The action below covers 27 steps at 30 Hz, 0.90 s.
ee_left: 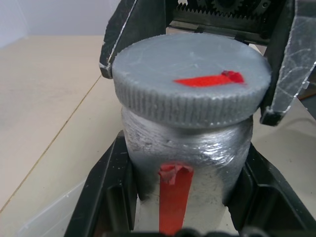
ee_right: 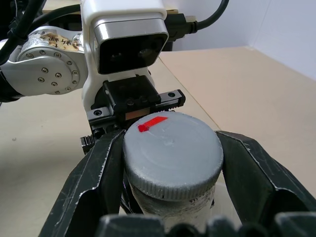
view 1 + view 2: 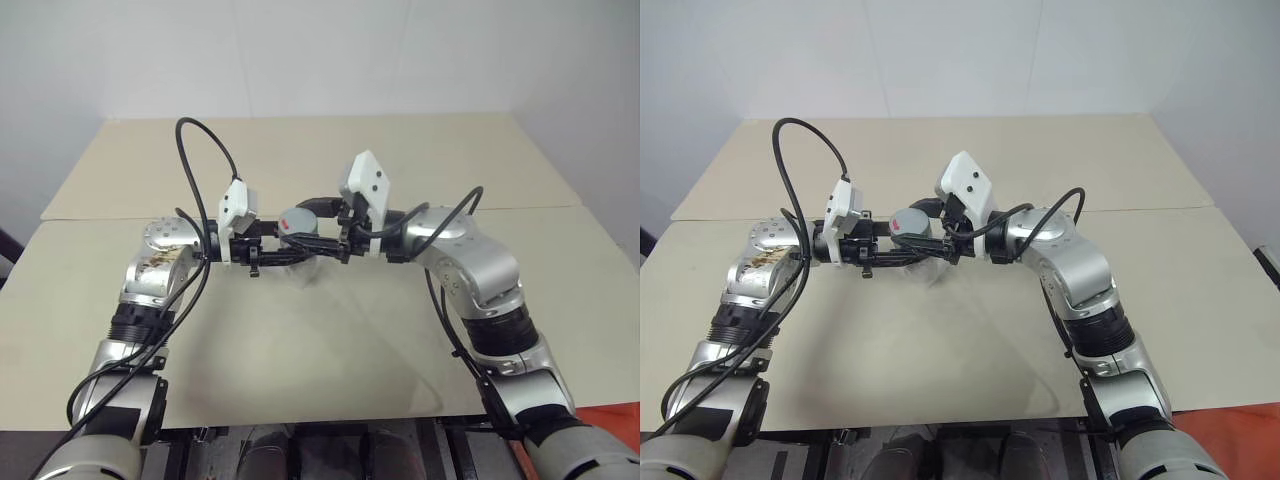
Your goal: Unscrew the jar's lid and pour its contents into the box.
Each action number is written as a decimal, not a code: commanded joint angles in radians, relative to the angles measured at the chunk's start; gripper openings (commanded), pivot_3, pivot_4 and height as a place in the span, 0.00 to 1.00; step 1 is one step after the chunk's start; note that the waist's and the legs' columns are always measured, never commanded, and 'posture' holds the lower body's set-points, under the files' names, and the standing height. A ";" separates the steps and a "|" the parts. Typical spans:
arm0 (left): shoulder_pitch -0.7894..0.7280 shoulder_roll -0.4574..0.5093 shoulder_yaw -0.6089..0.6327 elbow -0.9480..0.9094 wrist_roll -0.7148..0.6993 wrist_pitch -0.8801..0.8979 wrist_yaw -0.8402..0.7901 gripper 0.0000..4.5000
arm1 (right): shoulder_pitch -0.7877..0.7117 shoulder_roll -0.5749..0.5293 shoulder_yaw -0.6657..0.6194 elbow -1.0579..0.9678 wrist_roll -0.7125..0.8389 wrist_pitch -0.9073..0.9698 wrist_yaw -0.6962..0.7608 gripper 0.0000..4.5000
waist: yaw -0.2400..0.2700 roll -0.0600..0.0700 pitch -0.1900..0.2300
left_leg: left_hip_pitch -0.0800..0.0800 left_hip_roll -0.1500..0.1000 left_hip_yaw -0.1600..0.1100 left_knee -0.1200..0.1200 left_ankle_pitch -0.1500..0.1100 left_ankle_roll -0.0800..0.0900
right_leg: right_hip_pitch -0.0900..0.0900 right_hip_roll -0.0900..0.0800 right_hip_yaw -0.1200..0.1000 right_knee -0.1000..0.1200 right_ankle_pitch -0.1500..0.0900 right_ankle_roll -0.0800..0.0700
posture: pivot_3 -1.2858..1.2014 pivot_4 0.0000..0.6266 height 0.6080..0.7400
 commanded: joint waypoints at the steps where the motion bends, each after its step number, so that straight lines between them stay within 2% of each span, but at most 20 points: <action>1: 0.020 0.030 -0.013 -0.013 0.025 -0.037 -0.022 0.44 | -0.066 -0.015 -0.099 -0.023 0.063 0.010 0.007 0.62 | 0.000 0.000 0.000 | 0.000 0.000 0.000 0.000 0.000 0.000 | 0.000 0.000 0.000 0.000 0.000 0.000 | 0.52 0.24 1.00; 7: 0.027 0.059 0.005 -0.015 0.014 -0.041 -0.032 0.44 | -0.090 -0.066 -0.215 -0.007 0.143 0.041 -0.002 0.62 | 0.006 0.000 0.000 | 0.000 0.000 -0.001 0.000 0.000 0.000 | 0.000 0.000 -0.001 0.000 0.000 0.000 | 0.52 0.24 1.00; 11: 0.014 0.069 0.051 -0.009 -0.003 -0.037 0.008 0.44 | -0.005 -0.118 -0.260 -0.010 0.106 -0.007 -0.018 0.62 | 0.004 0.000 0.000 | 0.000 0.000 -0.001 0.000 0.000 0.000 | 0.001 0.000 0.000 0.000 0.000 0.000 | 0.52 0.24 1.00; 17: -0.001 0.086 0.130 -0.005 -0.040 -0.008 0.065 0.44 | 0.210 -0.194 -0.234 0.015 -0.032 -0.113 -0.070 0.62 | 0.003 0.000 0.000 | 0.000 0.000 0.000 -0.001 0.000 0.000 | 0.000 0.000 0.000 -0.001 0.000 0.000 | 0.52 0.24 1.00; 24: 0.000 0.118 0.155 -0.004 -0.034 -0.007 0.088 0.44 | 0.336 -0.172 -0.140 0.107 -0.186 -0.184 -0.156 0.62 | -0.003 0.000 0.000 | 0.001 0.000 0.001 -0.001 0.000 0.000 | 0.000 0.000 0.001 0.000 0.000 0.000 | 0.52 0.24 1.00; 27: 0.004 0.143 0.169 0.002 -0.030 -0.014 0.106 0.44 | 0.332 -0.128 -0.149 0.171 -0.199 -0.184 -0.202 0.83 | -0.003 0.000 0.000 | 0.001 0.000 0.001 -0.001 0.000 0.000 | 0.000 0.000 0.001 -0.001 0.000 0.000 | 0.52 0.24 1.00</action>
